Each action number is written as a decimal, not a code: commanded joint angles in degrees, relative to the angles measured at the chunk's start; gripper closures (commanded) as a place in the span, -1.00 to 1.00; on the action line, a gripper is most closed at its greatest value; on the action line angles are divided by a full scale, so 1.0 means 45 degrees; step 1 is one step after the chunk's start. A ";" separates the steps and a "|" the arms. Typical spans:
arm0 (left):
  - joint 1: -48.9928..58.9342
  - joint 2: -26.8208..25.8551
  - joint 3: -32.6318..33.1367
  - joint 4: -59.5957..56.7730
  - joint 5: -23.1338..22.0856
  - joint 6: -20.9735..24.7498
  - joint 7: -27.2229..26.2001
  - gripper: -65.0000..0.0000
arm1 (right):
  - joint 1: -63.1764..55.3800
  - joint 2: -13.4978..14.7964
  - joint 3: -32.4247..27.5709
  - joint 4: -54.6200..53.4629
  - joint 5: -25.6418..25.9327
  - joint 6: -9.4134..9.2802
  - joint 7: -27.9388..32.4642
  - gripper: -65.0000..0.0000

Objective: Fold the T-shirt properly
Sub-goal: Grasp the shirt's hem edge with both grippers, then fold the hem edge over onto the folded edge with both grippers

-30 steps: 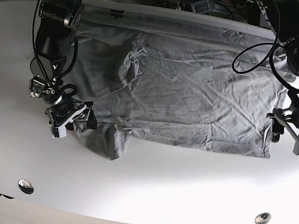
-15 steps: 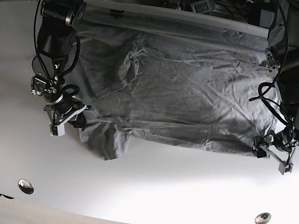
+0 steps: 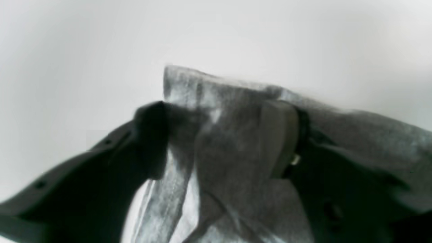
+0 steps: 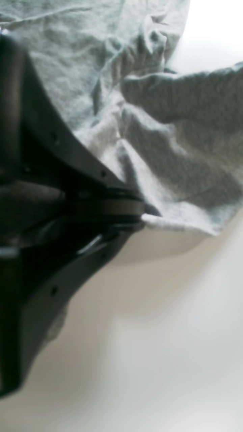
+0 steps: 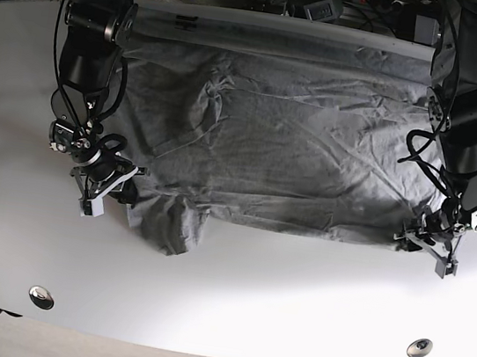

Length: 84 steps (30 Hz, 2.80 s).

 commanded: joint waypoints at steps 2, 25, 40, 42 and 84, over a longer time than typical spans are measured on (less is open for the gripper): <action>-0.0194 -0.0072 -0.0037 -0.0028 -0.0034 -0.0063 -0.0815 1.00 | 0.0131 0.0064 0.0002 0.0199 -0.0220 -0.0038 -0.0523 0.93; 0.3909 0.1920 -0.3475 1.2866 -0.0015 -0.3463 0.5847 1.00 | -0.3717 0.0161 0.1155 1.2526 0.1069 0.0059 -0.5837 0.94; 0.7093 0.1940 -0.4022 1.5269 -0.0034 -0.4078 0.7293 1.00 | -0.6687 -0.1499 0.2307 1.5242 0.1089 0.1261 -0.7185 0.35; 0.7074 0.1940 -0.4002 1.5249 -0.0015 -0.4078 0.7293 1.00 | -0.5807 -0.1851 0.2307 1.4402 0.1089 0.1261 -0.7868 -0.22; 0.6996 0.1960 -0.4022 1.6304 -0.0933 -0.4078 0.7801 1.00 | -0.2721 -0.2359 0.2366 1.0436 0.3668 0.1261 -0.9763 0.96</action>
